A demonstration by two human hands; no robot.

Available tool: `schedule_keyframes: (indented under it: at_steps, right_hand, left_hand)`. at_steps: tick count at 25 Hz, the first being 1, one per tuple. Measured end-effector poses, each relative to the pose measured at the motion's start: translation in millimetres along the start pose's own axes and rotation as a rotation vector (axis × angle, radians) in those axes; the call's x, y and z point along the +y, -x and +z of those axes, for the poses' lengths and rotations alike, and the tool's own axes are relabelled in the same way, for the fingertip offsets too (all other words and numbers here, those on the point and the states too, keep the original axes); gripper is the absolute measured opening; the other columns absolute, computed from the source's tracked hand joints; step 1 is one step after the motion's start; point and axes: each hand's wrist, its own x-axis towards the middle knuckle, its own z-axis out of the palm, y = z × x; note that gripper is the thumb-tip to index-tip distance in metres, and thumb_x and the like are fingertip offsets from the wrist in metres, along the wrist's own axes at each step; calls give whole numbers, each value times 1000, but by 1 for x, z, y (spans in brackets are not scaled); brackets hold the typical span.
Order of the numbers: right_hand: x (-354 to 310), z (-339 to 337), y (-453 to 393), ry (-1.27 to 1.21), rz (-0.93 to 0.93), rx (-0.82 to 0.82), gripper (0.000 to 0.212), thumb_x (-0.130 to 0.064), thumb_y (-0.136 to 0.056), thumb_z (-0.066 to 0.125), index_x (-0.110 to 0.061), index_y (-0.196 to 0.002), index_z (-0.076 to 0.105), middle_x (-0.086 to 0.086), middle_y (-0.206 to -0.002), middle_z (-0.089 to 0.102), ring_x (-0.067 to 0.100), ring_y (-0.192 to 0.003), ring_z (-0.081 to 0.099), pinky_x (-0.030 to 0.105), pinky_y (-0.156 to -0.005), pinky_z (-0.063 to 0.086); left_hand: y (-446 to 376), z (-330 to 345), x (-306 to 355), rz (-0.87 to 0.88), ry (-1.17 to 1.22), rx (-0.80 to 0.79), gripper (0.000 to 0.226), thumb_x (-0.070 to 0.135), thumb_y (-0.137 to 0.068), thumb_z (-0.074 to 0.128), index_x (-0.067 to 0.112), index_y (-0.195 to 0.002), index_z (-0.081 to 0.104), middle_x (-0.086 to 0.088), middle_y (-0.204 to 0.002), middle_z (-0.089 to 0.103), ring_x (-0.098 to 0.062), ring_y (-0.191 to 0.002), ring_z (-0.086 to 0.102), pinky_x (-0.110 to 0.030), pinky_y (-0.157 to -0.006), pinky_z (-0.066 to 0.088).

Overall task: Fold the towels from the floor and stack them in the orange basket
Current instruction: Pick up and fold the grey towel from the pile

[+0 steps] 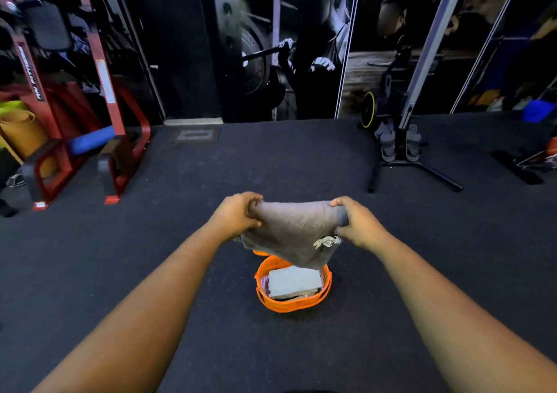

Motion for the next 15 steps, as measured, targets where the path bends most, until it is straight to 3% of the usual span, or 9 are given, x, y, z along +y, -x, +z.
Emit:
schedule_keyframes:
  at_steps: [3,6,8,10,11,13,15]
  right_hand:
    - [2,2,-1,77,-82,146,33,-8,-78,67,-27,-104,69,-4,-105,62,19,-95,61,31,-73,48]
    - [12,-2,-4,-33,-121,272,21,-15,-74,71,-30,-88,71,-7,-98,57,17,-96,55,33,-84,47]
    - [15,-7,-5,-247,-106,294,14,-16,-77,71,-29,-82,69,-5,-102,57,16,-100,56,33,-89,47]
    - [11,-9,-3,-604,-36,253,12,-12,-87,69,-24,-88,69,-3,-100,67,13,-95,63,35,-87,51]
    - [3,-10,1,-812,-10,254,12,-10,-92,67,-22,-93,70,-3,-97,71,13,-92,66,35,-84,53]
    - [-12,-10,9,-1224,48,293,9,-15,-95,66,-19,-104,68,-2,-95,75,15,-91,71,32,-80,59]
    - [-14,-3,14,-1432,78,211,25,-26,-90,67,-16,-112,65,0,-98,77,19,-92,73,33,-80,62]
  left_hand:
    - [1,-3,10,12,-237,113,30,35,-88,74,31,-118,67,2,-118,63,-20,-105,62,-39,-89,56]
    - [2,-7,5,-13,-292,132,31,52,-88,70,32,-112,68,5,-128,45,-21,-125,44,-52,-103,45]
    - [3,-12,-1,31,23,123,31,50,-86,75,25,-102,71,4,-131,53,-19,-127,48,-51,-106,43]
    - [13,-14,7,28,582,91,19,34,-90,77,16,-93,72,2,-105,67,-16,-101,63,-44,-89,50]
    - [17,-13,13,5,789,95,14,28,-93,74,14,-95,71,-1,-97,69,-16,-93,65,-44,-84,51]
    - [23,-13,34,-46,1057,148,19,25,-96,69,10,-109,71,-9,-102,74,-23,-94,69,-46,-84,56]
    - [23,-17,58,-90,1229,169,28,26,-98,67,8,-119,69,-13,-106,76,-27,-95,73,-43,-82,61]
